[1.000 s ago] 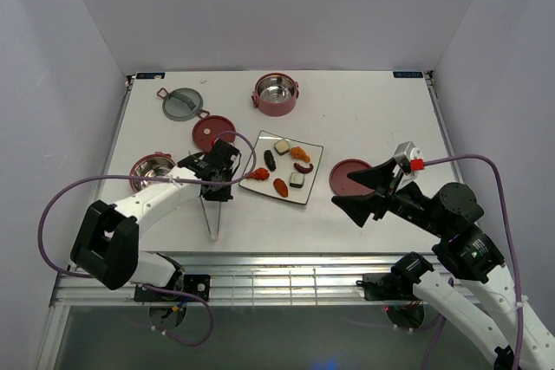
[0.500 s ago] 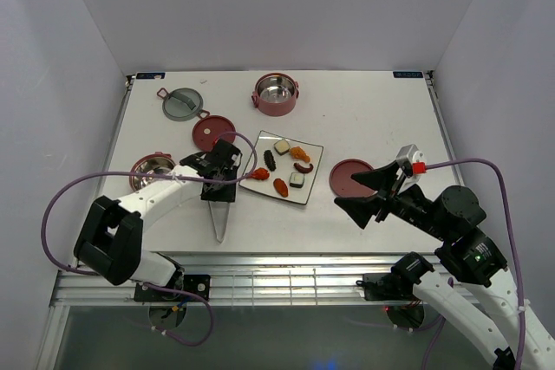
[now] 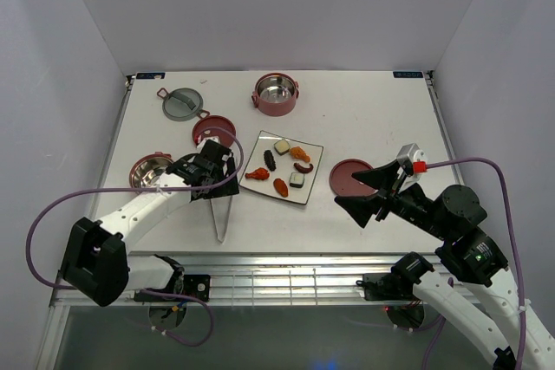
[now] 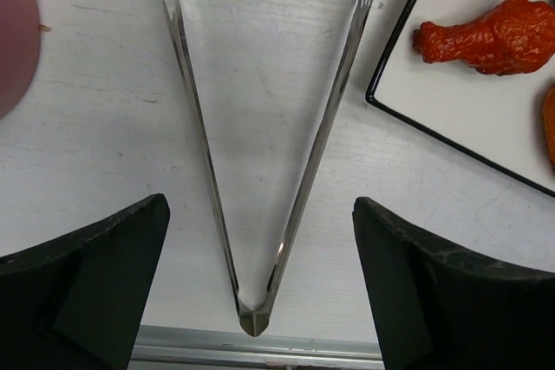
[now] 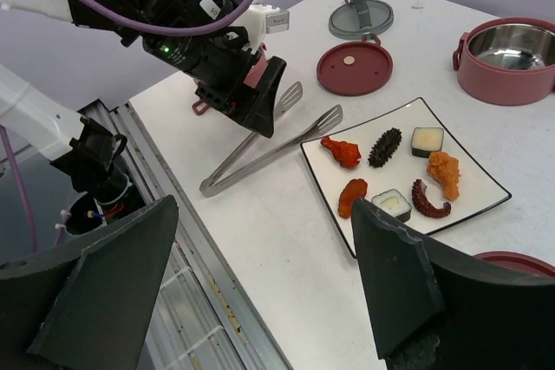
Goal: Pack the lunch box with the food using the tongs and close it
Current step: Place the clamp at the center of the board.
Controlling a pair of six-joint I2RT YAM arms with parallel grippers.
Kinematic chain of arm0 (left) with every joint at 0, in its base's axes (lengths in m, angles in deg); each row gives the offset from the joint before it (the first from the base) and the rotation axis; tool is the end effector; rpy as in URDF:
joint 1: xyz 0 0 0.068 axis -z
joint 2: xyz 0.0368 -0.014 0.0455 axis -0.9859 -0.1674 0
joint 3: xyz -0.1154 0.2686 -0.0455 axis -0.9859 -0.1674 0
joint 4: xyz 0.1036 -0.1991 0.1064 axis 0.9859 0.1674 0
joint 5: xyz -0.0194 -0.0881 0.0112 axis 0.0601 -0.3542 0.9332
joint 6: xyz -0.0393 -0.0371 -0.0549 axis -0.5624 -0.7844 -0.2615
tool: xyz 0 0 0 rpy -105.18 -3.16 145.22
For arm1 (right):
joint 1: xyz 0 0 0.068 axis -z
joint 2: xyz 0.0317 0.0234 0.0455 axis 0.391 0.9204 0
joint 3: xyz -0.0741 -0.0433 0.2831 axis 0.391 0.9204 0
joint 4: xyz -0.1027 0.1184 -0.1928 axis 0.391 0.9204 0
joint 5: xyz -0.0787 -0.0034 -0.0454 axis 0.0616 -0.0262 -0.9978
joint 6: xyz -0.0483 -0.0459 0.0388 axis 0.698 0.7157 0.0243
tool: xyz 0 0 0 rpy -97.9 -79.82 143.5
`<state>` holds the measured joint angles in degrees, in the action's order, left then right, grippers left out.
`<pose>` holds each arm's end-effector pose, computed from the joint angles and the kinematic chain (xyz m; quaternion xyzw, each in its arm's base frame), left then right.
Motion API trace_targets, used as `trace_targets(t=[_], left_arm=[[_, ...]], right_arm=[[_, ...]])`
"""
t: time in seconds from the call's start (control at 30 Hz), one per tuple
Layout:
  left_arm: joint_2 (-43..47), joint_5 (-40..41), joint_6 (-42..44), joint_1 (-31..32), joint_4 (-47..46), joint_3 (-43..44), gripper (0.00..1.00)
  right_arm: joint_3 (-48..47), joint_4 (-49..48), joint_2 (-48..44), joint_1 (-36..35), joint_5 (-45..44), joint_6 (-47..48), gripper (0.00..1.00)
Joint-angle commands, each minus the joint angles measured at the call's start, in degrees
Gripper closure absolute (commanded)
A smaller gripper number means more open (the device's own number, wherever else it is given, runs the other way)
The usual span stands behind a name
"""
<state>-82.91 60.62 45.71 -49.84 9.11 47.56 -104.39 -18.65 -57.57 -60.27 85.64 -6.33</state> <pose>0.2100 -0.1011 0.2287 -0.0509 0.9653 0.0153 0.2557 0.0549 0.0658 0.3724 -0.2477 0.6337 0.3980 0.6154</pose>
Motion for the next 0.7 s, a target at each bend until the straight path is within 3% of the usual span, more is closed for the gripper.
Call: trace_targets(t=[0.0,0.2,0.67], left_arm=[[3.07,-2.55,-3.00,-0.29,-3.84,-4.06,0.02],[5.18,-4.75,-2.38,-0.29,-9.56,-8.99,0.02],[-4.05,-1.76,1.31,-0.46,-13.25,-8.38,0.06]], right_arm=[[-2.20,-0.91,0.00,-0.27,0.01,0.63,0.14],[-0.97,-0.47,-0.79,-0.27,-0.25,0.45,0.14],[-1.40,-0.21,-0.71,-0.27,-1.13,0.01,0.14]])
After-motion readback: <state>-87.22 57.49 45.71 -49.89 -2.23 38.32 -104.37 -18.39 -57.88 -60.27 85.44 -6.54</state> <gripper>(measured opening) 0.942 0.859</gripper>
